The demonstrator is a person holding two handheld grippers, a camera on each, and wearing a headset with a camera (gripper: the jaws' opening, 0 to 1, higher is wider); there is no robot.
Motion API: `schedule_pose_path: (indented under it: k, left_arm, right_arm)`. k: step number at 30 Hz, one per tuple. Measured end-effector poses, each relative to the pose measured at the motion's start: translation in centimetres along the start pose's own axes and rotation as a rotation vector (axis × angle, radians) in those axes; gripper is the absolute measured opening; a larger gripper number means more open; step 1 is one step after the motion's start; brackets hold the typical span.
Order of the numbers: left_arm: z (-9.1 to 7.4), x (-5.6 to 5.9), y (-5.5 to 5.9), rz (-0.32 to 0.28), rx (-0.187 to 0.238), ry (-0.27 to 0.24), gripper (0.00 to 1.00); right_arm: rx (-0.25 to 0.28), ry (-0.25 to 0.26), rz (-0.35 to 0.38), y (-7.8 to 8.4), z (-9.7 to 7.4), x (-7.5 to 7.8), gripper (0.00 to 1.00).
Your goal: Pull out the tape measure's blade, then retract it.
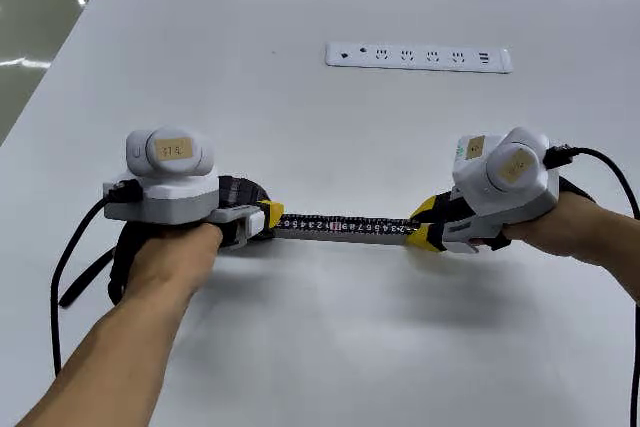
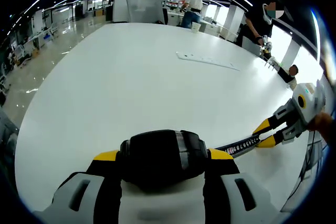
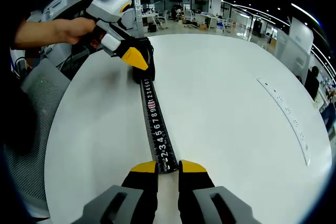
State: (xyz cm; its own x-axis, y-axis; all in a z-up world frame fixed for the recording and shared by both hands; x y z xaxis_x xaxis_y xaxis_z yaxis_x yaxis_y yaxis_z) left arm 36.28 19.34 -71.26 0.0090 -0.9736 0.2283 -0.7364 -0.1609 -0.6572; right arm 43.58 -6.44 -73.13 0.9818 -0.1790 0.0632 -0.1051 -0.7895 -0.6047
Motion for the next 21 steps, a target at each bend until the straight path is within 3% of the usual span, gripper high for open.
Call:
schedule_pose_path:
  k: [21]
  left_arm:
    - [0.0,0.0,0.1,0.002,-0.003,0.008,0.58]
  right_arm:
    - [0.014,-0.012,0.008,-1.2,1.3,-0.6,0.11]
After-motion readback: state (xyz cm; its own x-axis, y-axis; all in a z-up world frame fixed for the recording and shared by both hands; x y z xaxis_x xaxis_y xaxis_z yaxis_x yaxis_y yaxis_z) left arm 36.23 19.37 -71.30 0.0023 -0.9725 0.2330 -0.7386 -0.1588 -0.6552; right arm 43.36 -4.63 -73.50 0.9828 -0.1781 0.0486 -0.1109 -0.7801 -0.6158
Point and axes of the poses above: the centre of the closed fingertips' face, and the gripper's own axes: z roughly forward along the fingers, x roughly to its right, y roughly out of its underside, the point moved 9 cm from there along -z, roughly backward along the fingers, and after that the axes turned 7 degrees about y, right-handed, at the moved point
